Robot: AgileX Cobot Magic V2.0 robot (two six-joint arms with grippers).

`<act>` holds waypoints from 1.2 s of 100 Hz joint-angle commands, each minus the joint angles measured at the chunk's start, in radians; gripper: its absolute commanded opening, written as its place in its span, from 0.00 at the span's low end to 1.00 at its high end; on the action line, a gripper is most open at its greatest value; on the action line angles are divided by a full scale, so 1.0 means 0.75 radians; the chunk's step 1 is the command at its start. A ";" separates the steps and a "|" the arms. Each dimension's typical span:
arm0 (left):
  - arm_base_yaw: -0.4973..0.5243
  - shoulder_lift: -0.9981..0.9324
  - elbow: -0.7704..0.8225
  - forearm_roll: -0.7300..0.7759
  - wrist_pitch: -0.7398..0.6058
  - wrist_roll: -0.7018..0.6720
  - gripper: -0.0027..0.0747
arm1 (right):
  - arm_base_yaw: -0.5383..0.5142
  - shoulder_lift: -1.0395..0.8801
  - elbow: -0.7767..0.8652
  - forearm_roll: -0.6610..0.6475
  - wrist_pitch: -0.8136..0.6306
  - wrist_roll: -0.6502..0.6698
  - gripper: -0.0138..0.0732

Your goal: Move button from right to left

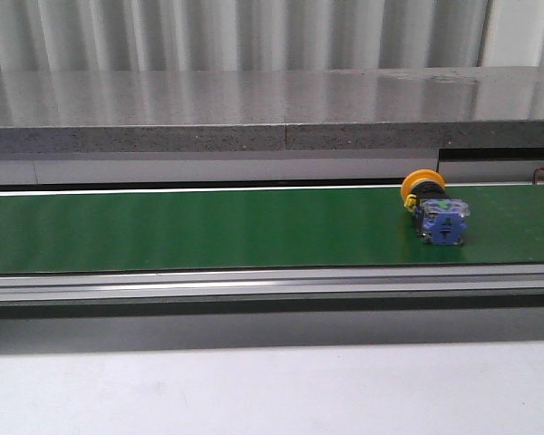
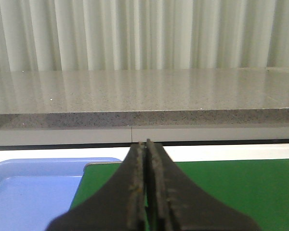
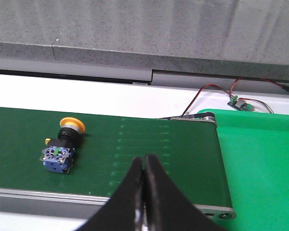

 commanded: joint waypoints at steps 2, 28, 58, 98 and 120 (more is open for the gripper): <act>0.006 -0.044 -0.025 -0.002 -0.054 -0.009 0.01 | 0.003 0.003 -0.031 0.002 -0.093 -0.011 0.08; 0.006 0.093 -0.298 -0.072 0.106 -0.009 0.01 | 0.003 0.003 -0.031 0.002 -0.093 -0.011 0.08; 0.006 0.473 -0.723 -0.072 0.579 -0.009 0.01 | 0.003 0.003 -0.031 0.002 -0.093 -0.011 0.08; 0.006 0.842 -1.004 -0.132 0.971 -0.009 0.01 | 0.003 0.003 -0.031 0.002 -0.093 -0.011 0.08; 0.006 0.874 -1.004 -0.132 0.990 -0.009 0.01 | 0.003 0.003 -0.031 0.002 -0.092 -0.011 0.08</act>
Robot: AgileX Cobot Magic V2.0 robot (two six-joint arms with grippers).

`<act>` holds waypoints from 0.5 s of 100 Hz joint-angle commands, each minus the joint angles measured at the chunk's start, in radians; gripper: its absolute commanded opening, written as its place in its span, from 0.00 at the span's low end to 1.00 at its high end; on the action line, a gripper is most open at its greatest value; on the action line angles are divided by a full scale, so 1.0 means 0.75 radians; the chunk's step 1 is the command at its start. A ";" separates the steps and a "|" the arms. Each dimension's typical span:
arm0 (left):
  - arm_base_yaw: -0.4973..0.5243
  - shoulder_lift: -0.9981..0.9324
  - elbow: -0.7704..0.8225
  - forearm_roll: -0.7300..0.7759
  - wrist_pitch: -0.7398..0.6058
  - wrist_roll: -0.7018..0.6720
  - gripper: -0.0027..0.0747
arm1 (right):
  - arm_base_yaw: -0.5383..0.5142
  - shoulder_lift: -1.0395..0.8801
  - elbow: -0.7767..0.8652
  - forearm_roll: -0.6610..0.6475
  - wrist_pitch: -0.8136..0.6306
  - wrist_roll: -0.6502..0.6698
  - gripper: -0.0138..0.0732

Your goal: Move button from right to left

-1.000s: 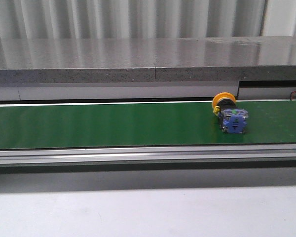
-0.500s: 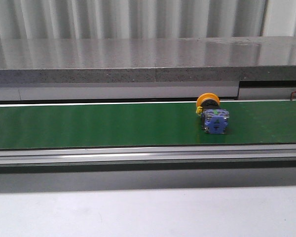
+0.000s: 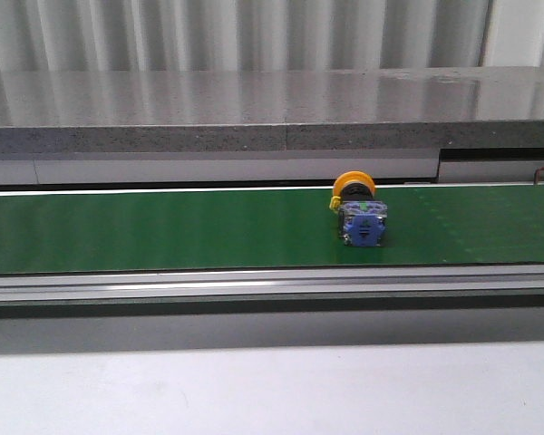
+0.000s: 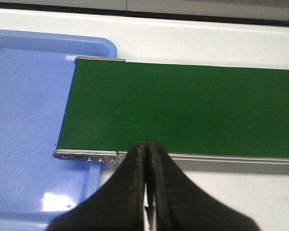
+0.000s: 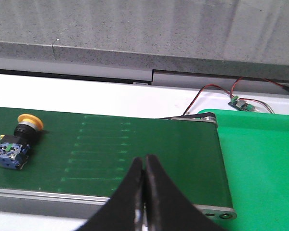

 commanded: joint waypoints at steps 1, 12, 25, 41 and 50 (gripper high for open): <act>0.005 0.013 -0.047 -0.012 -0.070 -0.009 0.01 | 0.003 0.003 -0.031 0.002 -0.092 -0.011 0.08; 0.005 0.013 -0.047 -0.012 -0.070 -0.009 0.07 | 0.003 0.003 -0.031 0.002 -0.092 -0.011 0.08; 0.005 0.013 -0.047 -0.023 -0.070 -0.009 0.35 | 0.003 0.003 -0.031 0.002 -0.092 -0.011 0.08; 0.005 0.013 -0.047 -0.067 -0.070 -0.009 0.79 | 0.003 0.003 -0.031 0.002 -0.092 -0.011 0.08; 0.005 0.013 -0.047 -0.067 -0.068 -0.009 0.88 | 0.003 0.003 -0.031 0.002 -0.092 -0.011 0.08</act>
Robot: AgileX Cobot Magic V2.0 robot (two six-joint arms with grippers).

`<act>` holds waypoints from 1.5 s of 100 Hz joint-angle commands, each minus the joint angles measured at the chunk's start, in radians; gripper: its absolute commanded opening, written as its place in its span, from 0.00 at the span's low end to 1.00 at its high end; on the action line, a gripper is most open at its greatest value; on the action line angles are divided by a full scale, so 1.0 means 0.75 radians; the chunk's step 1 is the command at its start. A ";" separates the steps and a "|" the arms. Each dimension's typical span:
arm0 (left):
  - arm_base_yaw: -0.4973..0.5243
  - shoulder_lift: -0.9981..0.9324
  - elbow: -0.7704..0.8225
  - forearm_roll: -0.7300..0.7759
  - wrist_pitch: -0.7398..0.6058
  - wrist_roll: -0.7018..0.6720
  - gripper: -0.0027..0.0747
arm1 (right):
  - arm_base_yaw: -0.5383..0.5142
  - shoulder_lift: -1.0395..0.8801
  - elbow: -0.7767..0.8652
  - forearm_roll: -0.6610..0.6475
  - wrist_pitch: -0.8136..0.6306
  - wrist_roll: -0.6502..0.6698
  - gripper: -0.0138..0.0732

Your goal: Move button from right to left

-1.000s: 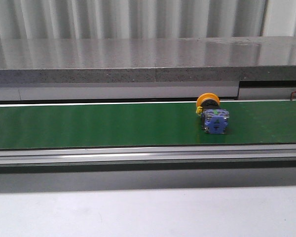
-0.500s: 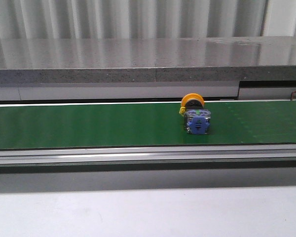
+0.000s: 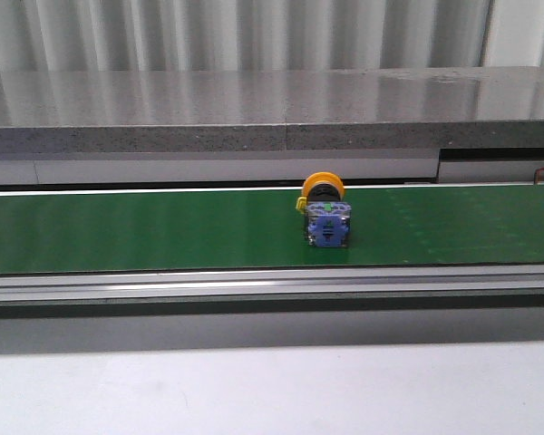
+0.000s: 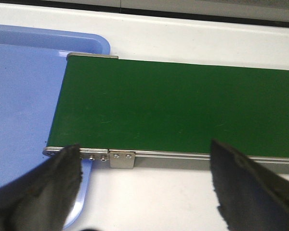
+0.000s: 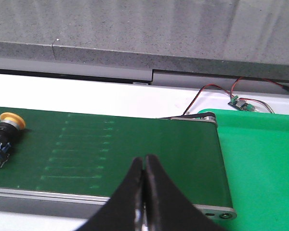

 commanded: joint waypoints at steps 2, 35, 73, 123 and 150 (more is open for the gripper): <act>0.005 0.010 -0.047 -0.020 -0.073 -0.009 0.88 | 0.003 0.003 -0.031 0.002 -0.092 -0.011 0.08; 0.005 0.078 -0.074 -0.236 -0.091 -0.009 0.88 | 0.003 0.003 -0.031 0.002 -0.092 -0.011 0.08; -0.253 0.480 -0.307 -0.264 -0.186 -0.064 0.88 | 0.003 0.003 -0.031 0.002 -0.092 -0.011 0.08; -0.804 1.057 -0.601 0.134 -0.302 -0.446 0.88 | 0.003 0.003 -0.031 0.002 -0.092 -0.011 0.08; -0.857 1.255 -0.676 0.155 -0.310 -0.454 0.88 | 0.003 0.003 -0.031 0.002 -0.092 -0.011 0.08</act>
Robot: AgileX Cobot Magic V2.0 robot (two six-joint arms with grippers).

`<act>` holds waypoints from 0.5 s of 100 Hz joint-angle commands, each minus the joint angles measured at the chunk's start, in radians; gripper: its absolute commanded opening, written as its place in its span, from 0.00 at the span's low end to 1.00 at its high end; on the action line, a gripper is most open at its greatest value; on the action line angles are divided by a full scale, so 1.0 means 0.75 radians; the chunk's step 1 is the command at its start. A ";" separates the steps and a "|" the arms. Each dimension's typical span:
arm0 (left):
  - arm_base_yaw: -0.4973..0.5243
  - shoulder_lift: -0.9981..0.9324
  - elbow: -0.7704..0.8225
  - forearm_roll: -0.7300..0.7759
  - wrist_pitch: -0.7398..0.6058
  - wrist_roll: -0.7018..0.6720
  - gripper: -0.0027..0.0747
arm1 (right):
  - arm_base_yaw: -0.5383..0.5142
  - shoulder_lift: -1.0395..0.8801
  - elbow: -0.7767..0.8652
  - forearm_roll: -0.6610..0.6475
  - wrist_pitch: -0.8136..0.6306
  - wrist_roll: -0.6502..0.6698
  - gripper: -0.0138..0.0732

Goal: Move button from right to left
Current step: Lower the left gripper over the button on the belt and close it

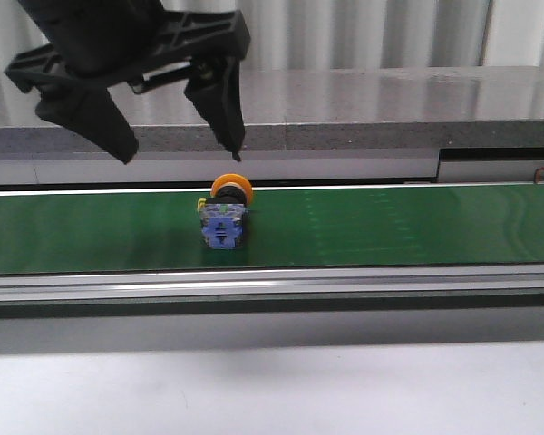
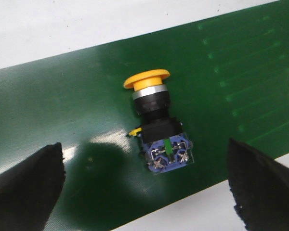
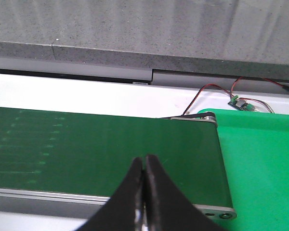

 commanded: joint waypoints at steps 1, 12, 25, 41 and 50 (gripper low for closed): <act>-0.012 -0.006 -0.052 0.017 -0.072 -0.018 0.88 | 0.003 0.003 -0.031 0.002 -0.095 -0.010 0.08; -0.012 0.036 -0.052 0.017 -0.074 -0.018 0.87 | 0.003 0.003 -0.031 0.002 -0.095 -0.010 0.08; -0.012 0.064 -0.052 0.026 -0.081 -0.018 0.85 | 0.003 0.003 -0.031 0.002 -0.095 -0.010 0.08; -0.012 0.097 -0.052 0.026 -0.096 -0.018 0.83 | 0.003 0.003 -0.031 0.002 -0.095 -0.010 0.08; -0.012 0.124 -0.052 0.026 -0.093 -0.018 0.83 | 0.003 0.003 -0.031 0.002 -0.095 -0.010 0.08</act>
